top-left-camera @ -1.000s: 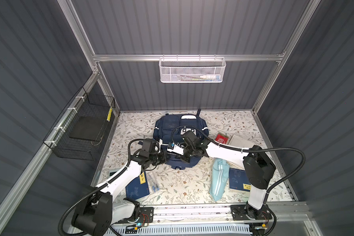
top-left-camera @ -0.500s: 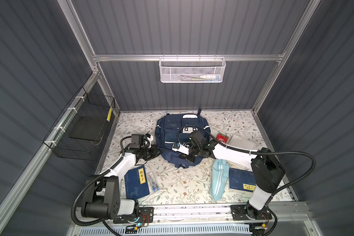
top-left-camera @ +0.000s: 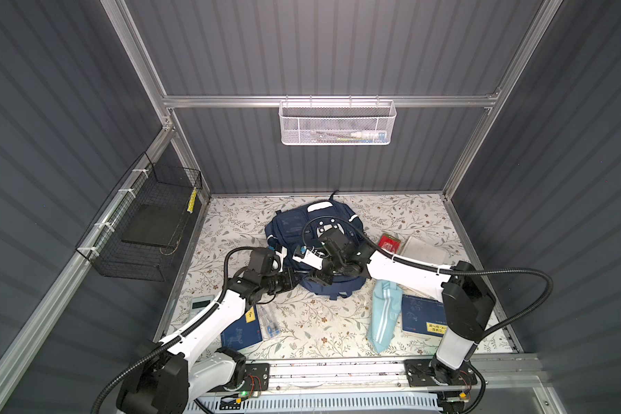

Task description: Pack the student bag

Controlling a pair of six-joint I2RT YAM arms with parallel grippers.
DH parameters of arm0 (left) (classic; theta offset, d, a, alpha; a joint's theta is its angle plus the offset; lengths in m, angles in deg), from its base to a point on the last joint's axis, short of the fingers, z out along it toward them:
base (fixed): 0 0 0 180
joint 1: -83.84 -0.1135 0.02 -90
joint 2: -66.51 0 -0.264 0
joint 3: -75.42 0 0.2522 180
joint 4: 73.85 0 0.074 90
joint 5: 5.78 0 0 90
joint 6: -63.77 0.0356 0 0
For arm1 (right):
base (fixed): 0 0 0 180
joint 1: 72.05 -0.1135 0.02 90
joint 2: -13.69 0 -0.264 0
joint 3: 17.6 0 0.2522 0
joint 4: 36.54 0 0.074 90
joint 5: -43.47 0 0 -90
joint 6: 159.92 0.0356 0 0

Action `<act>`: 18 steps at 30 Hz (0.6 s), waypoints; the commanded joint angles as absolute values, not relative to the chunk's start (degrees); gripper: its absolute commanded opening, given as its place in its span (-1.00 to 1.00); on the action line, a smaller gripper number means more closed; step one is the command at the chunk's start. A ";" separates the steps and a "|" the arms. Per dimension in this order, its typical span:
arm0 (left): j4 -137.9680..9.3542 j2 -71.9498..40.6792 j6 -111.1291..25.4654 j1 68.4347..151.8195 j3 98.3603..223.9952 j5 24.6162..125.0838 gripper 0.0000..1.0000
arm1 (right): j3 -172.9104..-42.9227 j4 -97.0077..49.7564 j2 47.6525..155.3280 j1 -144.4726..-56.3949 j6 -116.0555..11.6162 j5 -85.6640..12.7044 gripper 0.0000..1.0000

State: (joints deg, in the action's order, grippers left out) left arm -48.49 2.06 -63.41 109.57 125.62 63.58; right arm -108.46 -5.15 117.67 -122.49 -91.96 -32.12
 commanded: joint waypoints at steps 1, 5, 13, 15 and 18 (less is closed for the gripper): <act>-50.55 2.58 -63.62 109.54 125.60 63.88 -1.00 | -111.10 -0.87 121.61 -122.10 -92.42 -32.78 -0.13; -53.25 -1.06 -62.66 109.45 125.10 64.79 -1.00 | -111.52 1.32 122.14 -122.58 -93.01 -29.92 -0.90; -46.10 -10.50 -52.47 95.47 133.76 69.76 -1.00 | -108.01 3.54 119.99 -122.54 -96.16 -25.68 -1.00; -45.31 -13.45 -51.04 94.00 136.66 72.44 -1.00 | -107.96 5.10 120.29 -122.59 -96.63 -25.01 -1.00; -47.62 -18.08 -50.95 90.91 139.48 72.17 -1.00 | -107.95 7.17 120.17 -122.59 -97.26 -24.76 -1.00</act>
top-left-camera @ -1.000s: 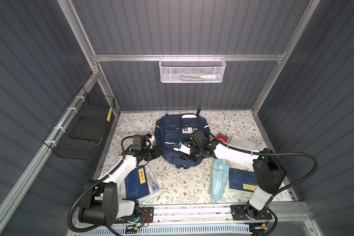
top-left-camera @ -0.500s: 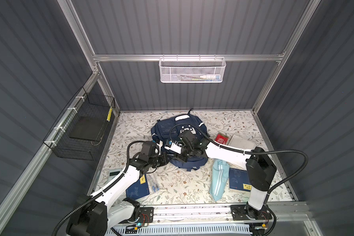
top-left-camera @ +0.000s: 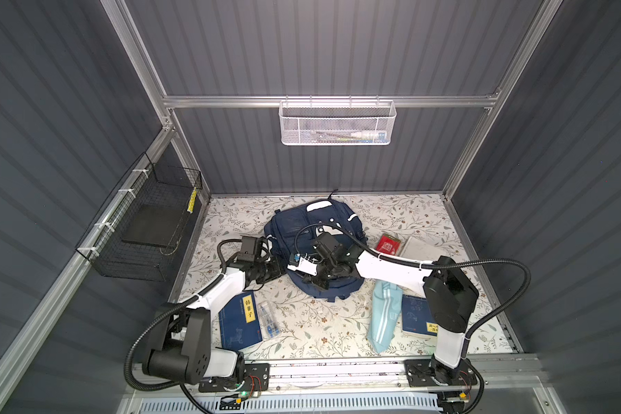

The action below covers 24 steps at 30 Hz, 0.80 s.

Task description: Pack the student bag

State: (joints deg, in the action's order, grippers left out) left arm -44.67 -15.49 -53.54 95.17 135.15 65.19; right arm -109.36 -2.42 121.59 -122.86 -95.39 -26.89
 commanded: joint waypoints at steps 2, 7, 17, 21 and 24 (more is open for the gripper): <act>-48.54 -21.09 -50.48 89.68 141.54 74.30 -0.96 | -107.54 8.02 119.92 -122.53 -97.43 -24.91 -1.00; -49.26 -26.98 -48.73 87.87 145.70 79.29 -0.96 | -105.01 7.40 118.86 -122.59 -98.19 -25.53 -1.00; -51.15 -29.95 -48.51 86.91 146.23 78.67 -0.81 | -103.10 5.14 116.51 -122.06 -98.75 -29.46 -1.00; -49.83 -30.89 -47.75 86.66 147.77 78.49 -0.72 | -102.10 4.09 115.13 -121.97 -98.68 -29.53 -1.00; -49.82 -30.49 -48.11 86.65 148.23 78.10 -0.31 | -101.00 2.39 114.49 -121.88 -98.09 -29.91 -0.78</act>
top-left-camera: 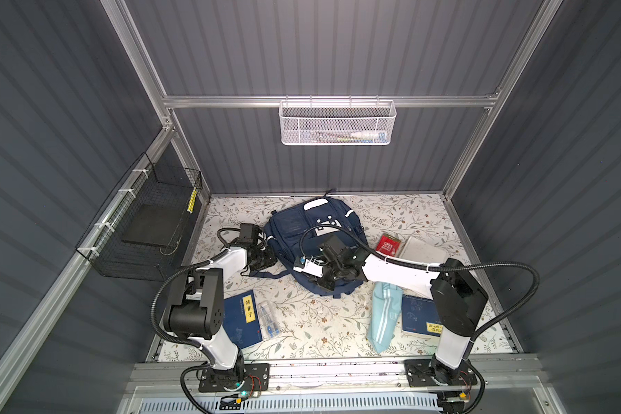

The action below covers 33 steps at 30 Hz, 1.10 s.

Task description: Pack the student bag

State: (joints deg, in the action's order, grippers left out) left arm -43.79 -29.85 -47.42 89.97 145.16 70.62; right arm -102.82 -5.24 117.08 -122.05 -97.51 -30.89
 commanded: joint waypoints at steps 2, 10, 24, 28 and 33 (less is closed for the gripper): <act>-49.29 -29.06 -48.12 86.65 148.11 77.55 -0.04 | -102.29 1.93 114.23 -121.97 -94.99 -32.13 -0.34; -39.44 -17.47 -47.03 92.66 149.15 79.40 0.99 | -98.89 -3.55 101.79 -120.49 -71.73 -48.31 0.32; -45.98 -33.33 -51.49 127.73 173.29 69.07 0.99 | -80.17 7.13 74.25 -90.44 -43.91 -52.54 0.74; -45.21 -45.80 -49.88 132.24 184.66 64.36 0.83 | -76.69 5.28 73.65 -78.27 -43.41 -48.75 0.78; -48.56 -59.24 -51.84 134.06 195.46 58.66 0.69 | -74.87 1.81 79.55 -66.75 -42.91 -46.49 0.79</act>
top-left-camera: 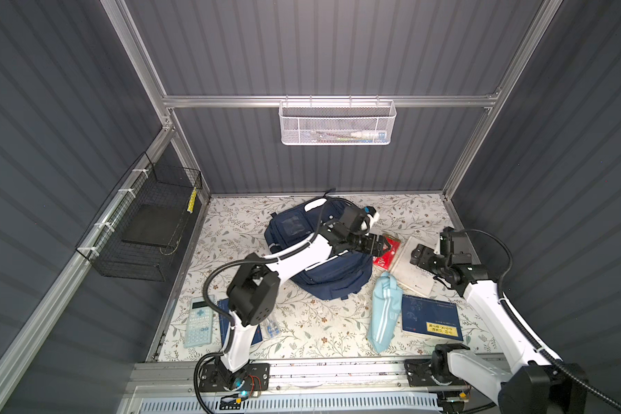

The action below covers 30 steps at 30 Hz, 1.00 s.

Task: Pack the student bag
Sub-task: 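Reach the right gripper to the white book while the left holds the bag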

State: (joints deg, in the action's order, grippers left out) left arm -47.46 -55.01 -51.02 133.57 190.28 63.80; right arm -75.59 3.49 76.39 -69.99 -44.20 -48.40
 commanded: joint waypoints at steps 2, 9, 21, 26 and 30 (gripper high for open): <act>-48.97 -63.87 -52.44 134.84 199.80 57.42 0.56 | -75.84 2.16 83.55 -63.59 -43.55 -45.43 0.78; -50.08 -75.34 -54.86 136.34 209.12 56.55 0.49 | -79.10 2.14 92.14 -57.01 -45.70 -44.57 0.73; -41.47 -84.50 -52.71 138.86 216.90 65.86 0.50 | -82.78 2.26 102.32 -54.77 -46.06 -37.51 0.66; -41.39 -85.18 -55.14 140.27 216.11 67.12 0.28 | -83.15 1.84 104.44 -54.82 -46.84 -33.25 0.60; -48.07 -84.65 -60.51 140.26 212.51 62.85 0.39 | -82.45 -2.51 105.60 -54.88 -46.04 -24.60 0.54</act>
